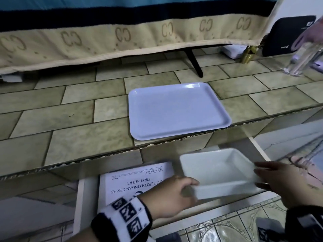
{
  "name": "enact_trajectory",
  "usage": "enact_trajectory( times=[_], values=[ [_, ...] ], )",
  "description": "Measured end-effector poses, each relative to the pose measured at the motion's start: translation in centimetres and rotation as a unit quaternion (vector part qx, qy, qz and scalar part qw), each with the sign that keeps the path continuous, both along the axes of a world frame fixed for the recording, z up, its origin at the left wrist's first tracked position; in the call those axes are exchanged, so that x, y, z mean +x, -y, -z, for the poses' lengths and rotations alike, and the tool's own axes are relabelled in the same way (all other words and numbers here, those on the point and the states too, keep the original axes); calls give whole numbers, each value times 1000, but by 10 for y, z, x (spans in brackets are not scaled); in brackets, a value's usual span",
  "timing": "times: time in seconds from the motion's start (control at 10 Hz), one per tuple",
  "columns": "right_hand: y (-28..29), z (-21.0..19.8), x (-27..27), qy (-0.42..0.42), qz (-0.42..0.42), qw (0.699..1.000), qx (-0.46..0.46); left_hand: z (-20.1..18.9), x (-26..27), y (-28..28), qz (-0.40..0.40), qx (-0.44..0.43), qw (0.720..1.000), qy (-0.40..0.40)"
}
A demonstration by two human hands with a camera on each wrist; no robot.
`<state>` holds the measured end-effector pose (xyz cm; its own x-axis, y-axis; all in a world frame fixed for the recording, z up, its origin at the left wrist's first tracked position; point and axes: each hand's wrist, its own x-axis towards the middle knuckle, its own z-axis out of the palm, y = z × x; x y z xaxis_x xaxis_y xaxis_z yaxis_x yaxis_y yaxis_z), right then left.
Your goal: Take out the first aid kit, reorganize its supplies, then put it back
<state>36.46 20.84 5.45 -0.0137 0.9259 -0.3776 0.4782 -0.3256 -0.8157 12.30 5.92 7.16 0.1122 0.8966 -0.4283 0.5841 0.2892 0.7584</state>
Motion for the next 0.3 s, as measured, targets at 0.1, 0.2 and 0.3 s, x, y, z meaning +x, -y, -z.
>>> enact_trajectory(
  times=[0.1,0.2,0.3],
  values=[
    [-24,15,-13,4,-110,992,-66,27,-5,-17,-12,-74,997,14],
    [-40,45,-27,114,-86,986,-87,46,-16,-23,2,-107,994,-12],
    [-44,69,-42,162,-86,983,-26,54,-29,-18,-30,-112,993,-23]
  ],
)
